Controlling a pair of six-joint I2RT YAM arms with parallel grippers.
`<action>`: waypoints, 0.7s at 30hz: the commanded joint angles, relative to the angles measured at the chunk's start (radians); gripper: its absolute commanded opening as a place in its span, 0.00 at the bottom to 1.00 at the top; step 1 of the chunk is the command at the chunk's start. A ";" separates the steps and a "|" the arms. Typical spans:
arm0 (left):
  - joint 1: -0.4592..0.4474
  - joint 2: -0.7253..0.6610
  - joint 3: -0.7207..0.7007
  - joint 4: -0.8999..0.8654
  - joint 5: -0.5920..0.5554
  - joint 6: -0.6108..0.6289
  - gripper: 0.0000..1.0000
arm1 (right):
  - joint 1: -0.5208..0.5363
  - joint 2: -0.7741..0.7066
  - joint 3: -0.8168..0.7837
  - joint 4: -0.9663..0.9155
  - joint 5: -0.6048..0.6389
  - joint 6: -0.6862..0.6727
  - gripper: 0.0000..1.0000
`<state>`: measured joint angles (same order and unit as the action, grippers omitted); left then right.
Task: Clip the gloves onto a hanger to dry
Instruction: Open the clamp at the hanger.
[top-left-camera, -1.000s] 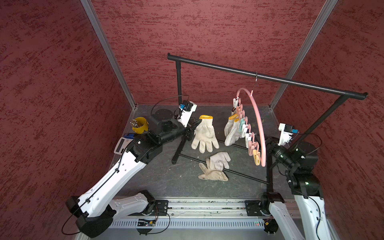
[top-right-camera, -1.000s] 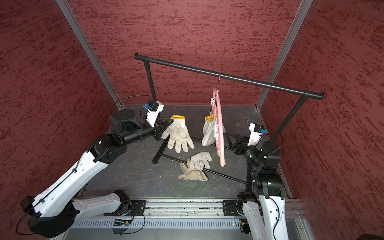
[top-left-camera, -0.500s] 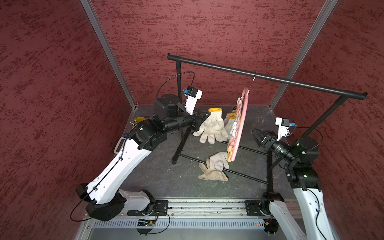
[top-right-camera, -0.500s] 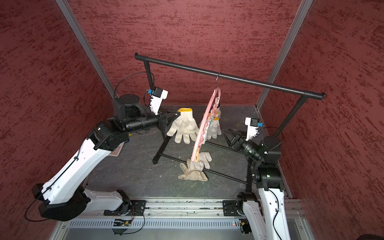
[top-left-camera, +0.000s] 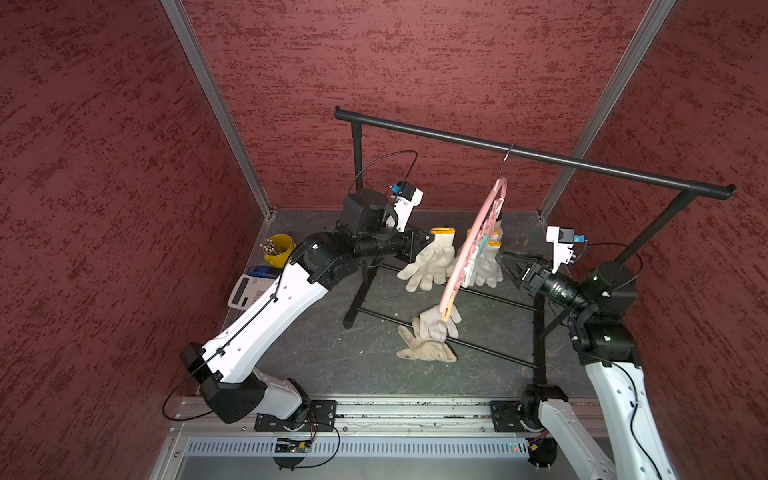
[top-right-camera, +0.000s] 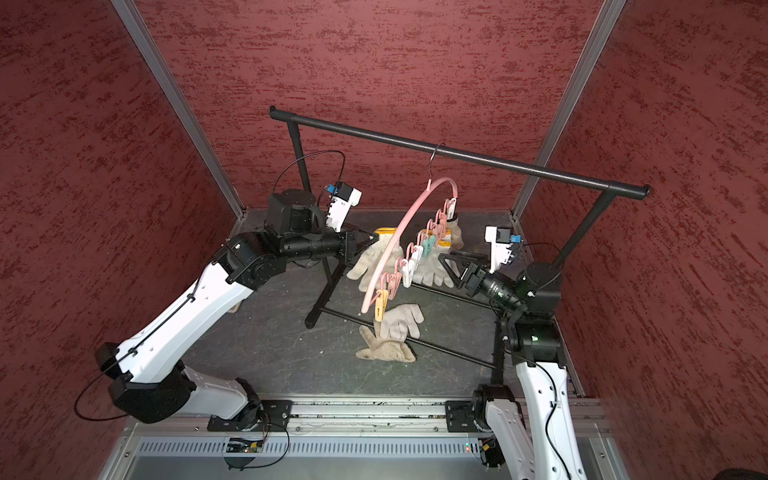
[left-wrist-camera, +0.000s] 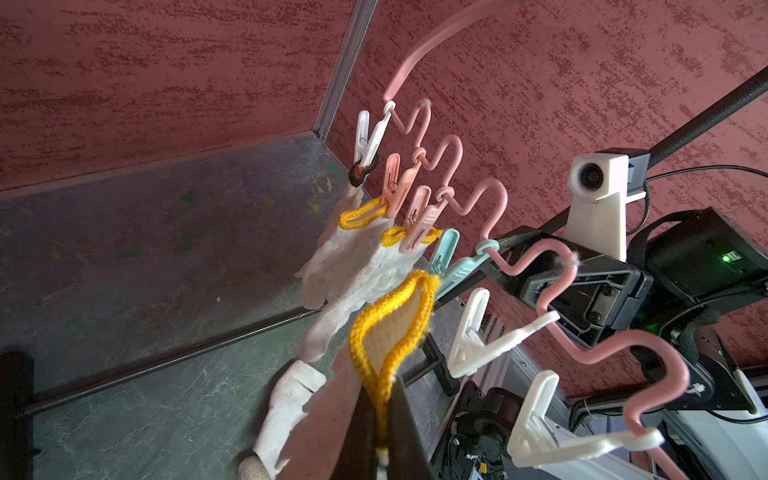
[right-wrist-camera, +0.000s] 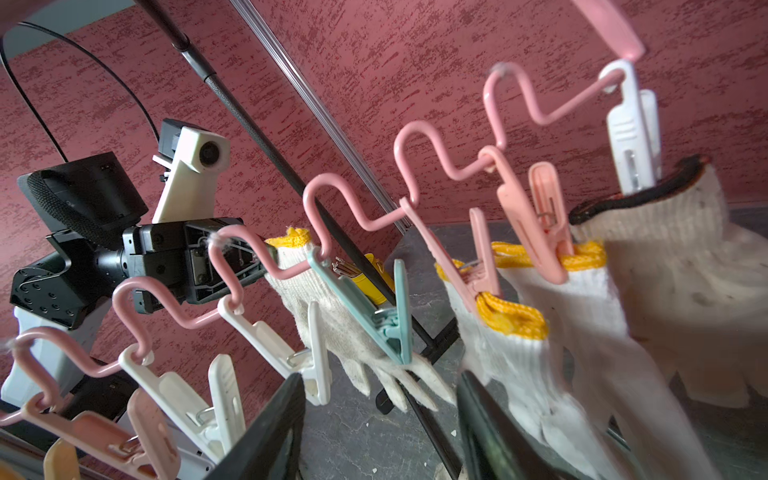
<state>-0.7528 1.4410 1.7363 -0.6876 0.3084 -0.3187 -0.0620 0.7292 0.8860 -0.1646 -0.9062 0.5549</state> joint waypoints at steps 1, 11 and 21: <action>-0.003 0.026 0.035 0.035 0.033 -0.021 0.00 | -0.001 0.002 -0.001 0.073 -0.030 0.027 0.58; -0.031 0.080 0.092 0.032 0.049 -0.018 0.00 | 0.016 0.056 -0.010 0.173 -0.046 0.082 0.58; -0.039 0.097 0.098 0.046 0.049 -0.025 0.00 | 0.090 0.071 -0.030 0.208 -0.019 0.109 0.58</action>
<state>-0.7860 1.5333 1.8061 -0.6727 0.3424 -0.3408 0.0071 0.7990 0.8665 -0.0002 -0.9333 0.6521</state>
